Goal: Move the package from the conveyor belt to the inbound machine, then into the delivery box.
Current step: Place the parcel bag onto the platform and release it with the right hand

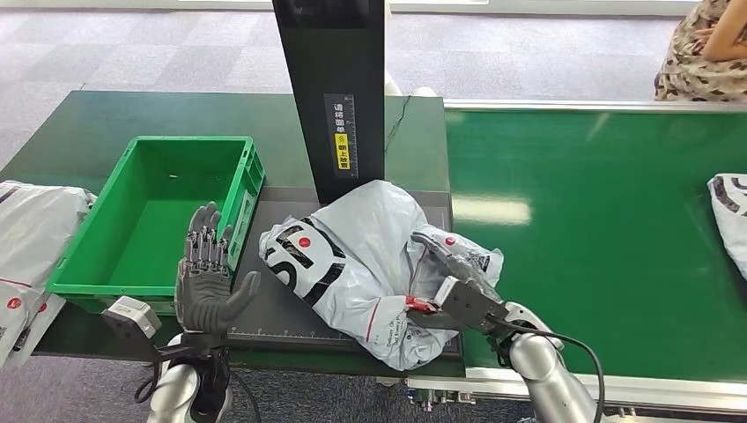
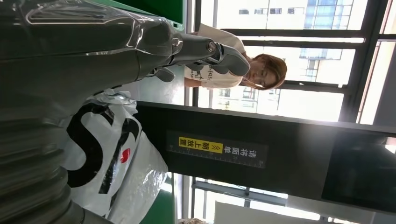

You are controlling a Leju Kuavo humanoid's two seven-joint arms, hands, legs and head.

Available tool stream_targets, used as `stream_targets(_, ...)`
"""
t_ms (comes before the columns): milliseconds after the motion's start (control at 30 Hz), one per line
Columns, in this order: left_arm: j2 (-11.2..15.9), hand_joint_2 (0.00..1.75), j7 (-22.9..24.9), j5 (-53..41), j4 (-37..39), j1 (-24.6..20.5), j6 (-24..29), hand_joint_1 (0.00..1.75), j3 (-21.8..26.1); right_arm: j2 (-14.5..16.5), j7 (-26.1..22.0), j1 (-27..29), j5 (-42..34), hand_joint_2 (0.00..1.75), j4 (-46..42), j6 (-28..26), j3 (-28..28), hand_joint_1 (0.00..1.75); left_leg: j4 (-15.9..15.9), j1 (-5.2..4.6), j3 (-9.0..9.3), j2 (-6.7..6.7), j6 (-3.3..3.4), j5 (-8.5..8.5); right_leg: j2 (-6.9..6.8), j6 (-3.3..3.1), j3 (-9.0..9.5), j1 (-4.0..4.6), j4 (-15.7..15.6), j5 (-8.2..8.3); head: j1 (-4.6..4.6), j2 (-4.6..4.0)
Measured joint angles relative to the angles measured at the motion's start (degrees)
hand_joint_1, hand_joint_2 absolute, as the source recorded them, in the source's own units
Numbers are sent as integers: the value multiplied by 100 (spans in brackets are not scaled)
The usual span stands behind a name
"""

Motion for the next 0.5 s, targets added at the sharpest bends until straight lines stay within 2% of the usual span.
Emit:
stream_targets(100,7,175,12,-7,17,-20,-12,0,-3,-98,-114,-150,350,175,133,98,206,0,1,0,0,0,0,1,-1,0,1,0,0,0,2,0)
stream_targets(233,44,175,38,-3,66,-83,-44,0,-7,-289,-440,-303,377,175,101,481,379,0,2,-1,0,-1,1,1,-1,1,0,-1,-1,1,1,0)
stream_targets(400,104,175,50,46,158,-143,-79,0,-18,-645,-1109,-435,-70,175,-300,1341,467,0,3,-2,-2,-1,1,0,-1,1,0,-2,-1,1,1,0)
stream_targets(500,125,175,50,95,168,-147,-61,0,-18,-756,-1553,-509,-503,175,-566,1796,423,0,3,-1,-1,0,0,0,1,1,0,-2,-1,1,0,1)
